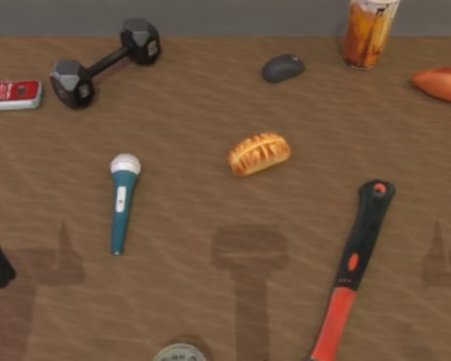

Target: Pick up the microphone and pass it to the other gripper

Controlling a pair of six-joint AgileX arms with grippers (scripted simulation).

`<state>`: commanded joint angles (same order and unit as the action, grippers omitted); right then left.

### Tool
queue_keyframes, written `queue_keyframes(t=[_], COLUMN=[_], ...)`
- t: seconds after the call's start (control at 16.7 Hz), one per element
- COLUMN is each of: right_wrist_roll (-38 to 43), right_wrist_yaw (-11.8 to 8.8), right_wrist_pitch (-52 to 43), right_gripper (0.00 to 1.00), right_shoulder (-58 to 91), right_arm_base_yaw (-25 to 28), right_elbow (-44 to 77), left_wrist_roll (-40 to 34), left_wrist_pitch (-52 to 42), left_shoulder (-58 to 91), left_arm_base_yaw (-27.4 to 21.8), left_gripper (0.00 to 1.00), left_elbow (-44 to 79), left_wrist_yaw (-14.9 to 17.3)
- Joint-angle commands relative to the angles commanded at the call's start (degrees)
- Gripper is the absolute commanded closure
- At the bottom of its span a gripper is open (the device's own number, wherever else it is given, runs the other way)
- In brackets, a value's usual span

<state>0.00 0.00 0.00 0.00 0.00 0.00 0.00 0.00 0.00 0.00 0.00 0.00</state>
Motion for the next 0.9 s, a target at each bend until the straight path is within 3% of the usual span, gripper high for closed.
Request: queue_keyframes(t=[0.42, 0.9], right_wrist_roll=[0.0, 0.0], right_wrist_yaw=[0.0, 0.0], right_wrist_pitch=[0.0, 0.0], right_gripper=[0.0, 0.0], right_shoulder=[0.0, 0.0], right_arm_base_yaw=[0.0, 0.0], right_elbow=[0.0, 0.0], left_wrist_roll=[-2.07, -9.32], left_wrist_pitch=[-5.14, -24.76], left_shoulder=[9.01, 51.76], left_arm_base_yaw=[-2.33, -10.15], left_gripper=[0.0, 0.0], left_elbow=[7.76, 34.81], left_wrist_yaw=[-0.03, -0.86])
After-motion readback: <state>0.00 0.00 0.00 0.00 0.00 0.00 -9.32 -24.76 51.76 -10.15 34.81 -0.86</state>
